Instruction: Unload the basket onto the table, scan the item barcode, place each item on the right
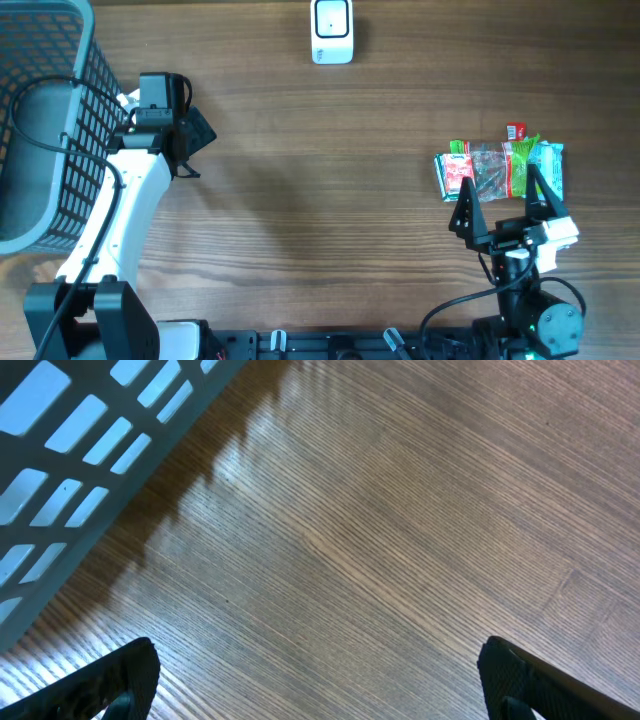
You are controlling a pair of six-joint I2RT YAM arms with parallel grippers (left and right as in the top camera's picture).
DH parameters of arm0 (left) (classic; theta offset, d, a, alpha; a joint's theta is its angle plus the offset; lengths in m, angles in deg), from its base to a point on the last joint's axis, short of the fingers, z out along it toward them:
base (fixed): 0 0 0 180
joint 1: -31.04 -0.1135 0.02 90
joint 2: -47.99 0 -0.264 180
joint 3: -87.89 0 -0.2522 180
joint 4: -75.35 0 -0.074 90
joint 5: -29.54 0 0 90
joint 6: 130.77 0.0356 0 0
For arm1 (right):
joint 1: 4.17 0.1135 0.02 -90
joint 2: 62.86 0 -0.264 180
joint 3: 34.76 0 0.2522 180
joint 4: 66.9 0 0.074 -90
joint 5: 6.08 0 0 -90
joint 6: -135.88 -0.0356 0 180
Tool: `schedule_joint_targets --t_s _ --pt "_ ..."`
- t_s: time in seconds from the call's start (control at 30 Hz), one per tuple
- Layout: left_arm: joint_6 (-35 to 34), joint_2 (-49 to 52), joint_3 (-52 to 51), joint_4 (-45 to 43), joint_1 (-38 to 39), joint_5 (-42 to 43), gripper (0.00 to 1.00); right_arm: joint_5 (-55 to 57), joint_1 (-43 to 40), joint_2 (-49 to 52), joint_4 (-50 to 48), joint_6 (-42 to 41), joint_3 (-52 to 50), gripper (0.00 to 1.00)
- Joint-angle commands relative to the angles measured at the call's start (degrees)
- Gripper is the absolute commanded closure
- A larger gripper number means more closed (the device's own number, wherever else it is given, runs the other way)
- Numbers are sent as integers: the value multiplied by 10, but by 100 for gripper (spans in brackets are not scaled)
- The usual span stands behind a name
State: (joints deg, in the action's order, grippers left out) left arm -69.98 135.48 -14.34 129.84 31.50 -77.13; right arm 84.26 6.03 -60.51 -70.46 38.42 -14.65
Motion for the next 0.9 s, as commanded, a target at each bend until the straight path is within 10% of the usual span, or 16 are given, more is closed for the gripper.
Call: schedule_joint_targets --t_s 0.0,0.87 --pt "5 2 1 -2 -2 -8 0 14 -11 -21 -15 -2 -29 0" --pt "5 2 1 -2 -2 -8 0 11 -43 -21 167 -50 -61 0"
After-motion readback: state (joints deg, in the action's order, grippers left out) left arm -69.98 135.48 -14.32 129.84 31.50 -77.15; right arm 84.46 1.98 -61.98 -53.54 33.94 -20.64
